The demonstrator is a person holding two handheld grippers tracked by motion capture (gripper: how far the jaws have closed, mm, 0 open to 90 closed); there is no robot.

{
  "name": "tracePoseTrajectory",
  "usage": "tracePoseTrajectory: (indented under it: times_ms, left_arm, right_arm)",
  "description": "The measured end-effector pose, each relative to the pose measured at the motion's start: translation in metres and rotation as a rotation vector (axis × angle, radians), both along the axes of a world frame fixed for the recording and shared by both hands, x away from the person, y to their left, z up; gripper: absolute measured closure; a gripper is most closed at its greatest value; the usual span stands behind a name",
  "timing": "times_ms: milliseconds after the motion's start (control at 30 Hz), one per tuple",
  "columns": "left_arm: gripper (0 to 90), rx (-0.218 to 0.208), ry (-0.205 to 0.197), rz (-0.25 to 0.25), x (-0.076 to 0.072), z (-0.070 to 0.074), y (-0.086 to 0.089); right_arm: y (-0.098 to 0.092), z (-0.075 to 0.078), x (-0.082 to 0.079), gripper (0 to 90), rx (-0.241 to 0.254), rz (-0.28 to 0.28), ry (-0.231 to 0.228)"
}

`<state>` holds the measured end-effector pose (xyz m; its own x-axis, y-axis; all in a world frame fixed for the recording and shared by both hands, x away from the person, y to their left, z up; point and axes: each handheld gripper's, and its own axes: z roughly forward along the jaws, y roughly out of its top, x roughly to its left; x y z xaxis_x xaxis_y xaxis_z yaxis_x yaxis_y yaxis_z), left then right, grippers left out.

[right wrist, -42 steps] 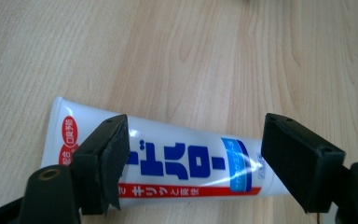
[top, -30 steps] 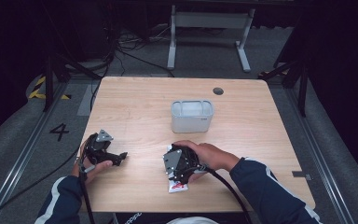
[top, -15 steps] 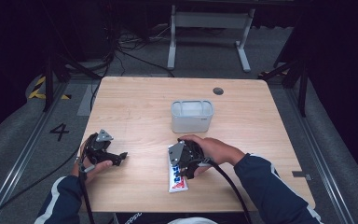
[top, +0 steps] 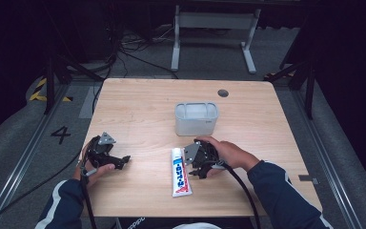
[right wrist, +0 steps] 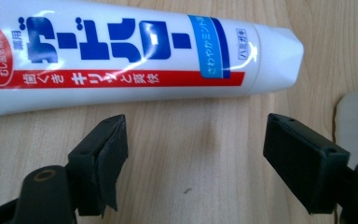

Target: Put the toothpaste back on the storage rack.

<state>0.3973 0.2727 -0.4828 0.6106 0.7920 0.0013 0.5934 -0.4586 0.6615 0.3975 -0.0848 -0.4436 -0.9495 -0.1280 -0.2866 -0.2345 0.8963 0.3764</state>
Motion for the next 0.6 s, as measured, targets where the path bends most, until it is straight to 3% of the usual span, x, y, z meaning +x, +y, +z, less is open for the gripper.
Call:
tracePoseTrajectory:
  times_ms: [67, 233, 333, 400, 600]
  left_arm:
    - [0.2, -0.001, 0.000, 0.001, 0.000, 0.000, 0.000]
    - [0.2, 0.000, 0.000, -0.001, 0.000, 0.000, 0.000]
    - [0.2, 0.000, 0.000, -0.002, 0.000, 0.000, 0.000]
    - [0.2, 0.000, 0.000, -0.002, 0.000, 0.000, 0.000]
    - [0.2, 0.001, 0.000, -0.003, 0.000, 0.000, 0.000]
  right_arm:
    - [0.002, -0.002, -0.002, 23.8, 0.024, 0.010, 0.000]
    - [0.008, -0.007, -0.008, 23.4, 0.017, 0.035, -0.019]
    - [0.010, -0.002, -0.014, 22.8, 0.062, 0.055, -0.024]
    - [0.015, 0.002, -0.021, 22.0, 0.085, 0.075, -0.052]
    - [0.034, 0.008, -0.033, 19.1, 0.061, 0.140, -0.083]
